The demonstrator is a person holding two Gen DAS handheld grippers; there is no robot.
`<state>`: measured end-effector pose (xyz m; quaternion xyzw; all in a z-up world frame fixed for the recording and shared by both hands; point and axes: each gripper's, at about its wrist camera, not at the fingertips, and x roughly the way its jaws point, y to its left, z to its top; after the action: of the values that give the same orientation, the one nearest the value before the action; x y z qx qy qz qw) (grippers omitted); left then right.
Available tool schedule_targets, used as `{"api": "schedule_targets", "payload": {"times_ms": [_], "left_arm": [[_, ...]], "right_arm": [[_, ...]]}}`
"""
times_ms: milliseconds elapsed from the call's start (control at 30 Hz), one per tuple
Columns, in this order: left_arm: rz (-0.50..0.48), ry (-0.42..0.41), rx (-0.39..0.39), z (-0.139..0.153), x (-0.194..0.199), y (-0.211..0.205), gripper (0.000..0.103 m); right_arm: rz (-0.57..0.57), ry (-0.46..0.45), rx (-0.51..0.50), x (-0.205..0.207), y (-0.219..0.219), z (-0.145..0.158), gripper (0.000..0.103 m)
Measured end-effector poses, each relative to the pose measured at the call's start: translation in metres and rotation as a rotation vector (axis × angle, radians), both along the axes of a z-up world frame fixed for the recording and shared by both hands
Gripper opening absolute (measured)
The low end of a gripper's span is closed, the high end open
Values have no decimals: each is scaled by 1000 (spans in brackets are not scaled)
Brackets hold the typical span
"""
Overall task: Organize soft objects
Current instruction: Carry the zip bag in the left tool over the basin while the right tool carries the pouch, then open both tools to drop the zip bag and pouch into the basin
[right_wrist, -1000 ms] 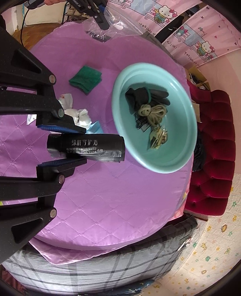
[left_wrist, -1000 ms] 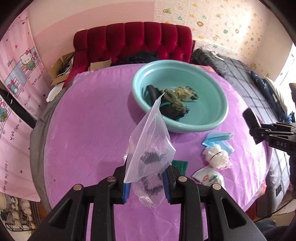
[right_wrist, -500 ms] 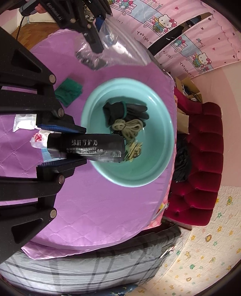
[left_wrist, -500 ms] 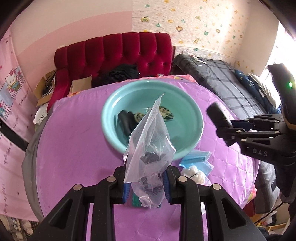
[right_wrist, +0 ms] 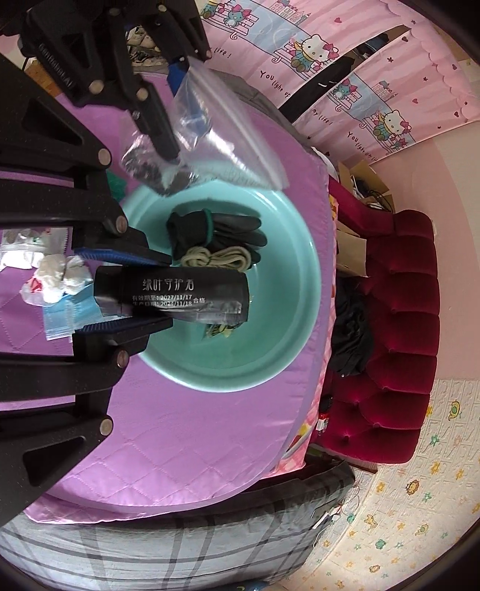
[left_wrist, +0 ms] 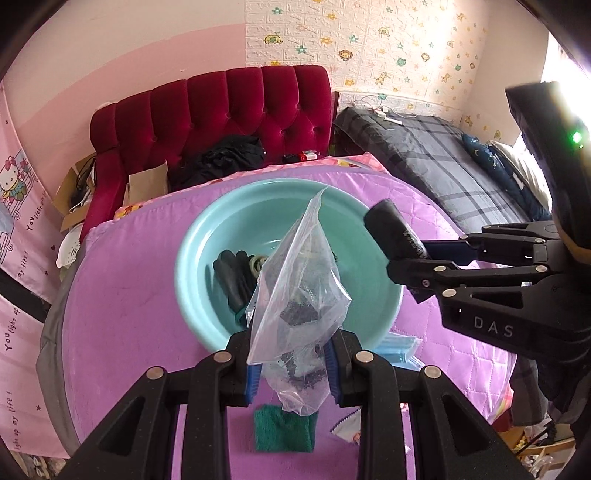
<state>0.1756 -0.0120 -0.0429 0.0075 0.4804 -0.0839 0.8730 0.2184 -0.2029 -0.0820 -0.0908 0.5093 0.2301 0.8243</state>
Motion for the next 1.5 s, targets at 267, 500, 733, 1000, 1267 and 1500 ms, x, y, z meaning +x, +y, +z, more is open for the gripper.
{"api": "schedule_targets", "payload": {"times_ms": [267, 500, 733, 1000, 1267, 1500], "left_arm": [[-6, 18, 14, -17, 28, -2, 31], [3, 41, 9, -34, 48, -1, 31], [14, 70, 19, -55, 66, 1, 31], [6, 91, 27, -73, 82, -2, 31], [-2, 101, 46, -85, 90, -4, 32], [7, 87, 69, -85, 89, -6, 45]], "right_arm": [[9, 11, 4, 26, 15, -13, 27], [0, 31, 3, 46, 22, -27, 28], [-20, 63, 9, 67, 25, -48, 29], [-46, 110, 9, 85, 30, -72, 29], [-57, 120, 4, 95, 32, -81, 31], [-61, 148, 36, 97, 29, -80, 39]]}}
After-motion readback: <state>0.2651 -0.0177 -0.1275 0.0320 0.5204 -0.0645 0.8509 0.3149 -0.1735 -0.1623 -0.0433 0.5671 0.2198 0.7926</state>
